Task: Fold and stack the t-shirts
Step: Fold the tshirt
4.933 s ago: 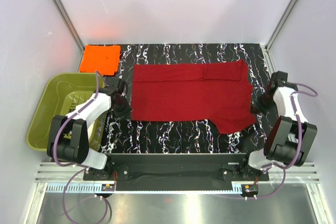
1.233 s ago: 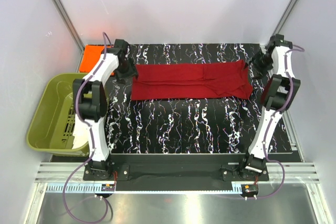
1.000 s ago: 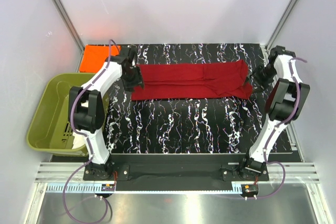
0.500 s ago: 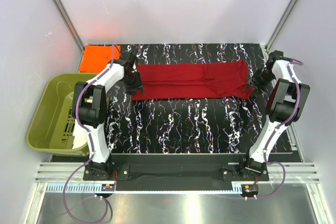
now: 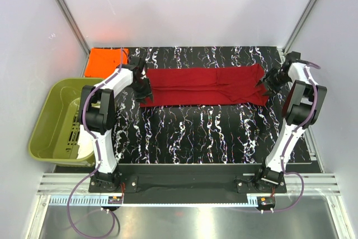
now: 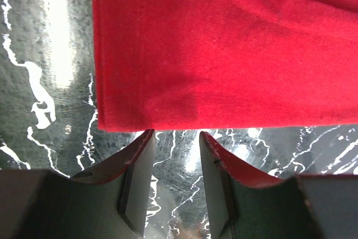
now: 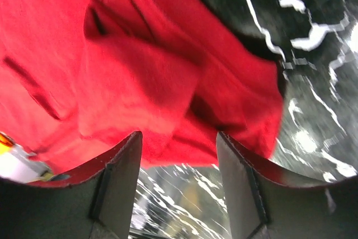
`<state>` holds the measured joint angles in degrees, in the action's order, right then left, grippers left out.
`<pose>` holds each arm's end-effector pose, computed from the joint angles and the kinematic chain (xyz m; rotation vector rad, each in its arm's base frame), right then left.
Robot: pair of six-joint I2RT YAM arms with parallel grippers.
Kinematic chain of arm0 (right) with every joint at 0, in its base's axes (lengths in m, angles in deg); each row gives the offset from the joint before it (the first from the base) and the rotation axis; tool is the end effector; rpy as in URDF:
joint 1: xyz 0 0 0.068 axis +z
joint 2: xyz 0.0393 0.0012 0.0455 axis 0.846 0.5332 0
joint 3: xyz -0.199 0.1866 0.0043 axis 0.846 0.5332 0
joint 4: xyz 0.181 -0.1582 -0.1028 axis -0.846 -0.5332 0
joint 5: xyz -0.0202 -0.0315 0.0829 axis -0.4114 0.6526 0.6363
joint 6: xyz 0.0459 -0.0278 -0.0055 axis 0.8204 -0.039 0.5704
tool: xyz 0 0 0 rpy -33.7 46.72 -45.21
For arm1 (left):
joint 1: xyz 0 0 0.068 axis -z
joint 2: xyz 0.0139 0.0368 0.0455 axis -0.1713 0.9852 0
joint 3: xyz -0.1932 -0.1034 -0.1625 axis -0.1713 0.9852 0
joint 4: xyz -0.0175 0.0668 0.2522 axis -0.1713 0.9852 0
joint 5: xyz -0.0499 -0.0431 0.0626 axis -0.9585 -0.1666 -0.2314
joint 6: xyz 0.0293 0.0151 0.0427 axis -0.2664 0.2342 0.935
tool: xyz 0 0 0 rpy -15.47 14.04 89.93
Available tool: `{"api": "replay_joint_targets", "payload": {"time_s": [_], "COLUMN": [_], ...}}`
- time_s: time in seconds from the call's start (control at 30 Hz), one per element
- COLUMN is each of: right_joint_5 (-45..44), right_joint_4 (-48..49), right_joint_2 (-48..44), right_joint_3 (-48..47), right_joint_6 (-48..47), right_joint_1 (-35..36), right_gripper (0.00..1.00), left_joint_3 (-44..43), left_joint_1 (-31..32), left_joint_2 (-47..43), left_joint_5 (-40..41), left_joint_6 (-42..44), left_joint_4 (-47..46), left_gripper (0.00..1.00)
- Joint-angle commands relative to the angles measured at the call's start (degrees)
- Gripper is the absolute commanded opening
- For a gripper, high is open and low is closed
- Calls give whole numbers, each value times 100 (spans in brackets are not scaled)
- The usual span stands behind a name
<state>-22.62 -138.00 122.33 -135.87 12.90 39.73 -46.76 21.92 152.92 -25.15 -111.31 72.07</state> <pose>0.4244 -0.1257 0.1848 0.9663 2.6701 0.5149 0.3936 -0.0898 0.1829 -0.3608 2.9038 -0.3507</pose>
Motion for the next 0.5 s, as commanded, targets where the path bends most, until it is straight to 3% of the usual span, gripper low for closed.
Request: {"api": "replay_joint_targets", "payload": {"time_s": [0.0,0.47], "right_joint_5": [280,297], "right_joint_4": [398,504], "right_joint_2": [233,813], "right_joint_3": [-271,-781], "right_joint_6": [586,790], "right_joint_1": [-6,-15], "right_gripper": [62,58], "left_joint_3": [-49,-163], "left_joint_1": [-1,7], "left_joint_2": [-138,-129], "left_joint_5": [-302,-487], "left_joint_6": [11,19], "left_joint_4": [-196,-179], "left_gripper": [42,42]}}
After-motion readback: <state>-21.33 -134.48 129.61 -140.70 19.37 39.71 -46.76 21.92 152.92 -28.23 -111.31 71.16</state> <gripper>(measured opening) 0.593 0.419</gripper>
